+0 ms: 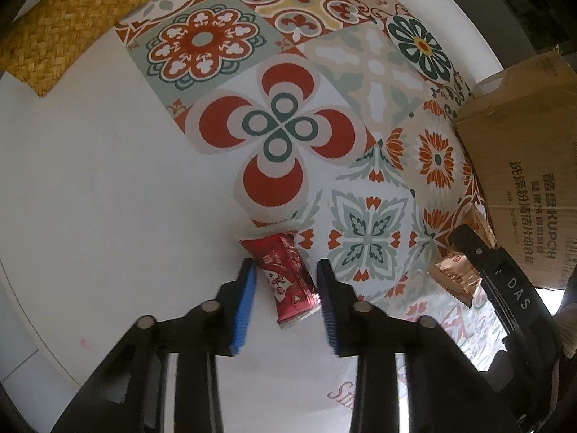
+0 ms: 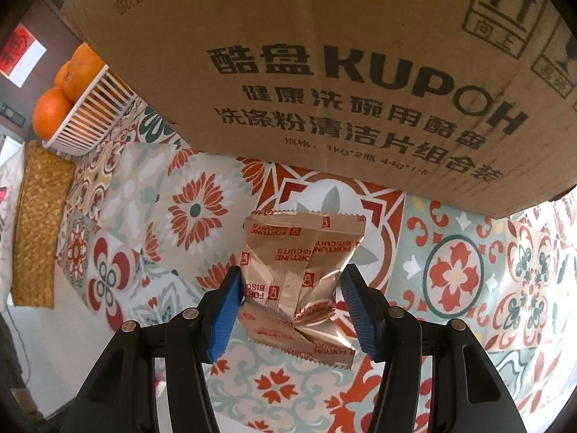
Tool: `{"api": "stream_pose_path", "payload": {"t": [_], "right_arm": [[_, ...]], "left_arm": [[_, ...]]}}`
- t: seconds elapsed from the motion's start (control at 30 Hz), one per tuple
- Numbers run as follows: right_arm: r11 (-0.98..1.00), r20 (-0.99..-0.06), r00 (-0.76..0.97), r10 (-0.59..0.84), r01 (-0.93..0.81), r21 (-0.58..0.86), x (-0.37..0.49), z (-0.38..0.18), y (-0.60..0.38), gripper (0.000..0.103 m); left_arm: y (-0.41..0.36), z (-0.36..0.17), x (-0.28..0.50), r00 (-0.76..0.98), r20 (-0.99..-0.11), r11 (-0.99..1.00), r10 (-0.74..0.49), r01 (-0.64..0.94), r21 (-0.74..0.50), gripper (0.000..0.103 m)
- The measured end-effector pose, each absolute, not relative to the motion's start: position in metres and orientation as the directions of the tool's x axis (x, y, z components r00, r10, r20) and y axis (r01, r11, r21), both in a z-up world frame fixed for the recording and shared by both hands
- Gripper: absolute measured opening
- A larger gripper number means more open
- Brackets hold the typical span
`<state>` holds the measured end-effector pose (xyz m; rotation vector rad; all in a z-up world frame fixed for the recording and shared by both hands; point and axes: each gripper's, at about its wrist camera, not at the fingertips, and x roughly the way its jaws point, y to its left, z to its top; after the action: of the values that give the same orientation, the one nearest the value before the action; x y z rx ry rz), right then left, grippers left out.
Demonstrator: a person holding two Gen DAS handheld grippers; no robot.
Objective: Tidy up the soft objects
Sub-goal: 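Close the left tool on the red packet while the right tool grips the biscuit packet, then carry the red packet and biscuit packet in both tools over the box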
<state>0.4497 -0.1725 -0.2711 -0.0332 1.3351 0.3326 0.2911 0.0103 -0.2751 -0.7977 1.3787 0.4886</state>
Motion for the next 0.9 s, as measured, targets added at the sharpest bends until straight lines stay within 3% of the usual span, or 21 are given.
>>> {"api": "stream_pose_path", "payload": {"t": [0.23, 0.9], "right_arm": [[0.952, -0.956, 0.216, 0.199, -0.274, 0.136, 0.45, -0.272, -0.169, 0.049], [0.932, -0.92, 0.268, 0.286, -0.299, 0.203, 0.4, -0.221, -0.201, 0.049]], "left_arm": [[0.01, -0.275, 0.301, 0.175, -0.974, 0.708, -0.14, -0.67, -0.222, 0.023], [-0.025, -0.221, 0.318, 0.357, -0.926, 0.886, -0.123, -0.381, -0.265, 0.023]]}}
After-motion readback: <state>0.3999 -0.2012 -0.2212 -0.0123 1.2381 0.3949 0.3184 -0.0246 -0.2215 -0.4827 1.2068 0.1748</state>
